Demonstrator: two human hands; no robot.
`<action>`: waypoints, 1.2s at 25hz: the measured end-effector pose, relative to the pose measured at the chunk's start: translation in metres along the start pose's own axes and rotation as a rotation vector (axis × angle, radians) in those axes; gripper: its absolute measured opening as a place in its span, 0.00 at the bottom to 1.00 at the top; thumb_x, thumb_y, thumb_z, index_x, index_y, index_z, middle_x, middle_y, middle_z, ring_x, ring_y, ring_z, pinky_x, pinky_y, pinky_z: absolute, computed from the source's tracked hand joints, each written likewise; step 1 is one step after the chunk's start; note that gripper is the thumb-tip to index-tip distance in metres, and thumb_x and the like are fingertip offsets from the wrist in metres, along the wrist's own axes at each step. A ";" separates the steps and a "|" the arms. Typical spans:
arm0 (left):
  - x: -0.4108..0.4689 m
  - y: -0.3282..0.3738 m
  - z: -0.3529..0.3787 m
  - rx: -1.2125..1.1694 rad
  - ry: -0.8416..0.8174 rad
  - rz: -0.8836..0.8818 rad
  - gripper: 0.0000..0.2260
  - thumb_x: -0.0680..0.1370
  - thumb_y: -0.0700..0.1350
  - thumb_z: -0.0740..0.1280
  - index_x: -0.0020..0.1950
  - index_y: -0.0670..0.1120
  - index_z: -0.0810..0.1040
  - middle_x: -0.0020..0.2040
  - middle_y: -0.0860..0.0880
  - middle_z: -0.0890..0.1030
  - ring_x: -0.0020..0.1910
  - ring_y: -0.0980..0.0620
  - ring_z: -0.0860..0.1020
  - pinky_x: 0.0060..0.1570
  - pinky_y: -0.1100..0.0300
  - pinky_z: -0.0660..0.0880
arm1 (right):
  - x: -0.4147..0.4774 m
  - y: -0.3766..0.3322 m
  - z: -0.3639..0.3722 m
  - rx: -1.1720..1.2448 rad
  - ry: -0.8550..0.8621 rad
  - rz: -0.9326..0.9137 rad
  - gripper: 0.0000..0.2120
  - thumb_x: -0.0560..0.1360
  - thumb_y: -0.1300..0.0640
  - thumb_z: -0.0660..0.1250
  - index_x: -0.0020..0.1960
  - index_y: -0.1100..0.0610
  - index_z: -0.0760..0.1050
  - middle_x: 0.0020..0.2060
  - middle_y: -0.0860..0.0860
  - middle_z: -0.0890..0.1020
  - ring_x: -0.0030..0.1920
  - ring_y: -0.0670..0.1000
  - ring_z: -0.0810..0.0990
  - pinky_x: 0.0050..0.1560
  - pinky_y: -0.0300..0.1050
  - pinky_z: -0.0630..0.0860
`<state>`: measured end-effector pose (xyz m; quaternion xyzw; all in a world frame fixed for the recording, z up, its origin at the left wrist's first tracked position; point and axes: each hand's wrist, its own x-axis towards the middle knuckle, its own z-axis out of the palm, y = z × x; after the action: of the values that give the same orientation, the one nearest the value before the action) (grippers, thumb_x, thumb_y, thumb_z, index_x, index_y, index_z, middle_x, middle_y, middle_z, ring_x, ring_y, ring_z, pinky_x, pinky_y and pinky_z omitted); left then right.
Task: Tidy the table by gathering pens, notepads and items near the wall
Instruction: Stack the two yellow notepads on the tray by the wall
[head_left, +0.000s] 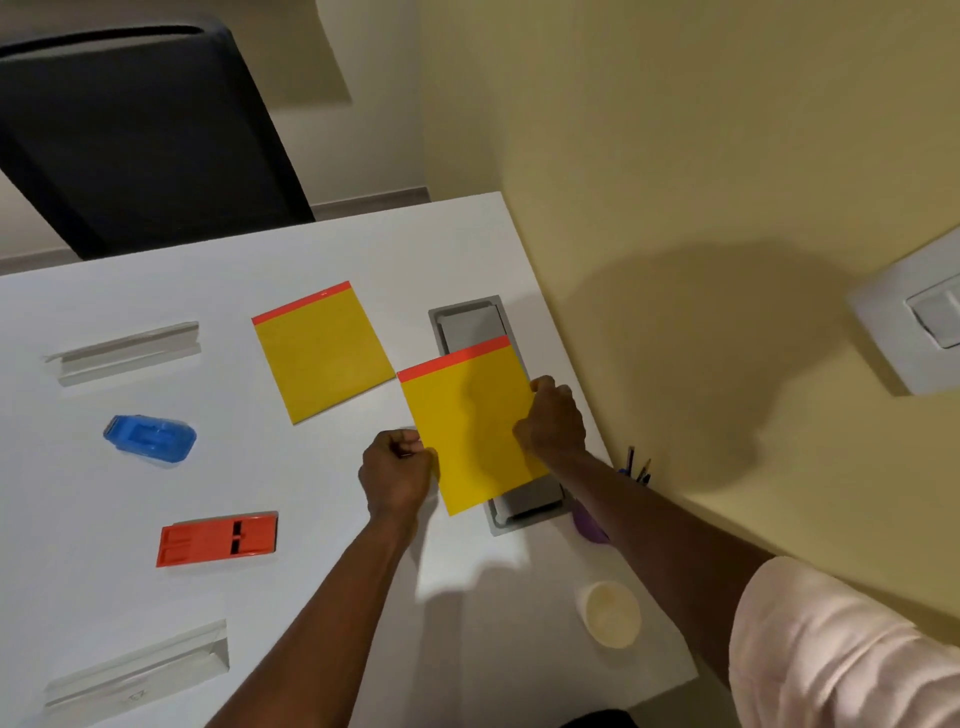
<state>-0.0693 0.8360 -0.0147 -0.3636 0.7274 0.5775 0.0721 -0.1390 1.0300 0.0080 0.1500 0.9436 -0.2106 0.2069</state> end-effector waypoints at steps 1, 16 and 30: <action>0.004 0.007 0.013 0.034 -0.010 0.005 0.13 0.76 0.33 0.74 0.59 0.43 0.84 0.50 0.47 0.86 0.53 0.43 0.84 0.60 0.48 0.82 | 0.008 0.003 -0.004 -0.034 0.008 0.014 0.28 0.77 0.61 0.72 0.73 0.59 0.66 0.67 0.62 0.72 0.61 0.62 0.79 0.53 0.52 0.79; 0.025 0.017 0.120 0.371 -0.198 0.012 0.08 0.76 0.42 0.76 0.49 0.40 0.80 0.55 0.39 0.80 0.47 0.40 0.82 0.45 0.52 0.80 | 0.059 0.045 0.027 -0.052 0.130 0.280 0.34 0.73 0.51 0.73 0.73 0.61 0.64 0.70 0.64 0.69 0.68 0.67 0.70 0.70 0.61 0.71; 0.088 0.033 0.016 0.342 0.061 0.093 0.16 0.79 0.48 0.77 0.62 0.42 0.82 0.63 0.42 0.82 0.60 0.44 0.81 0.61 0.50 0.78 | 0.038 -0.030 0.036 0.059 0.241 -0.151 0.29 0.73 0.54 0.76 0.71 0.59 0.72 0.69 0.60 0.72 0.68 0.60 0.72 0.58 0.53 0.80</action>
<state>-0.1583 0.8138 -0.0401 -0.3293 0.8329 0.4369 0.0838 -0.1717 0.9951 -0.0286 0.1087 0.9635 -0.2338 0.0714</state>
